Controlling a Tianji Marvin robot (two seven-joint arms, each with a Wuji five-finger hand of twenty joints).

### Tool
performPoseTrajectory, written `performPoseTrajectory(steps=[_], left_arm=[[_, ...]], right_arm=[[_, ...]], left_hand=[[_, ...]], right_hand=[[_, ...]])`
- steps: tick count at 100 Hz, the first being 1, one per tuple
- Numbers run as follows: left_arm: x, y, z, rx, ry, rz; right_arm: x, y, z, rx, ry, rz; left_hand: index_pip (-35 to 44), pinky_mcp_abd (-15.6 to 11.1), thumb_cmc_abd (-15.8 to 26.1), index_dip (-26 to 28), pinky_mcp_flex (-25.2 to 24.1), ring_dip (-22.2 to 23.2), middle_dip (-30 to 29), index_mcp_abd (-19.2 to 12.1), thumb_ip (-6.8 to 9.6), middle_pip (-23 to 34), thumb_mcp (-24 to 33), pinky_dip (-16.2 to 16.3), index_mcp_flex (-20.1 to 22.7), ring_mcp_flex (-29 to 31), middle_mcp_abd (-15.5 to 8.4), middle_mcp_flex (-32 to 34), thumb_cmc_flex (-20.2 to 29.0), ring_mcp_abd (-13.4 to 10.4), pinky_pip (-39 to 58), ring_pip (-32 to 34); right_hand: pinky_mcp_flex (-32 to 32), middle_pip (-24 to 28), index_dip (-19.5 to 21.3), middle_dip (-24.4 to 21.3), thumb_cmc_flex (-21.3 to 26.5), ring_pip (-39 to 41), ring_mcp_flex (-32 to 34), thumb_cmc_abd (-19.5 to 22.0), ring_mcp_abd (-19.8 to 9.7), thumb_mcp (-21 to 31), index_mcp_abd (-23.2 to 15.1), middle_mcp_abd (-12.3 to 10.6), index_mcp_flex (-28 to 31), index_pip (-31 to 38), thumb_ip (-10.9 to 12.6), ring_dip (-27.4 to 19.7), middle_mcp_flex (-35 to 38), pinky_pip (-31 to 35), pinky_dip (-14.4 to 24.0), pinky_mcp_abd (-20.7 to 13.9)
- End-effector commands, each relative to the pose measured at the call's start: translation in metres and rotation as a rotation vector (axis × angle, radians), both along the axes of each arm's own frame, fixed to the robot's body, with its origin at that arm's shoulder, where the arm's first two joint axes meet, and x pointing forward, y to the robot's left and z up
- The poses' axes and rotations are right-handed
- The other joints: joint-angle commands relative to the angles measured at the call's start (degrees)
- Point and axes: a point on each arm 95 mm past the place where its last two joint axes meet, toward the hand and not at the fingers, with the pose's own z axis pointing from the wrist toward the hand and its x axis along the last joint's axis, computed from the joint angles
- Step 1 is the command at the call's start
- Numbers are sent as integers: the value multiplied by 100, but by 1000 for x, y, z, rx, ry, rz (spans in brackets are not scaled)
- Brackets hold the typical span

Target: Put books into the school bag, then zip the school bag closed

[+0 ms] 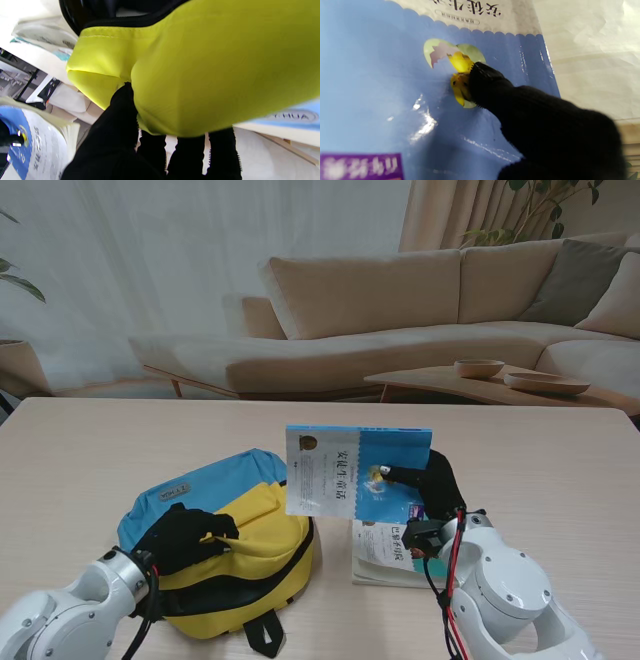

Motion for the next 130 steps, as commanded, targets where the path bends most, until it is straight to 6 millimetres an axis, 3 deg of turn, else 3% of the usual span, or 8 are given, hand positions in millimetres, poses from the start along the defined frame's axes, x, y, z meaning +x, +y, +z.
performPoseTrajectory(steps=[1, 6, 15, 35, 90, 130], left_arm=[[1, -2, 6, -18, -29, 8], [3, -1, 9, -35, -41, 18], [6, 2, 14, -47, -71, 35], [14, 7, 21, -87, -100, 79], [28, 9, 41, -234, -189, 144], [31, 7, 48, -296, -209, 156]], right_arm=[[-7, 3, 1, -1, 1, 34], [-10, 3, 1, 3, 12, 48], [-17, 3, -1, 5, 34, 92], [-33, 8, -8, -31, 90, 200], [-51, 52, -31, -149, 236, 354], [-49, 91, -37, -198, 366, 355]], left_hand=[[615, 231, 221, 403, 70, 229, 110, -369, 129, 443, -98, 100, 343, 202, 149, 180, 459, 199, 457, 401], [622, 278, 217, 409, 156, 354, -20, -238, 118, 835, -68, 126, 321, 321, 259, 220, 484, 279, 631, 680], [691, 387, 202, 362, 382, 480, -185, -112, 114, 1423, -37, 206, 300, 591, 220, 368, 510, 338, 940, 1103], [859, 519, 188, 441, 665, 578, -304, 66, 98, 1977, 25, 288, 231, 853, 181, 478, 560, 381, 1113, 1509], [1019, 570, 216, 548, 787, 647, -391, 253, 78, 2350, 31, 414, 91, 941, 163, 433, 625, 380, 1206, 1761], [1095, 587, 216, 600, 808, 641, -474, 291, 71, 2469, 52, 474, 58, 950, 159, 415, 645, 382, 1204, 1796]], right_hand=[[154, 289, 847, -16, 639, 548, 558, 701, -13, 704, -692, 4, 1243, 1191, 103, 170, 183, 289, 90, 20], [159, 288, 828, -31, 642, 546, 562, 693, 2, 707, -687, 22, 1245, 1178, 108, 169, 191, 295, 92, 25], [163, 284, 797, -49, 644, 547, 565, 691, 16, 711, -665, 41, 1225, 1155, 113, 168, 191, 304, 96, 35], [250, 268, 652, -124, 643, 547, 618, 674, 68, 724, -633, 93, 1193, 1104, 119, 158, 206, 339, 105, 74], [493, 269, 248, -357, 654, 483, 788, 605, 156, 782, -545, 194, 1094, 1101, 108, 81, 244, 346, 53, 196], [599, 261, -66, -512, 661, 416, 881, 567, 189, 833, -489, 248, 1057, 1175, 85, -2, 265, 312, -46, 295]])
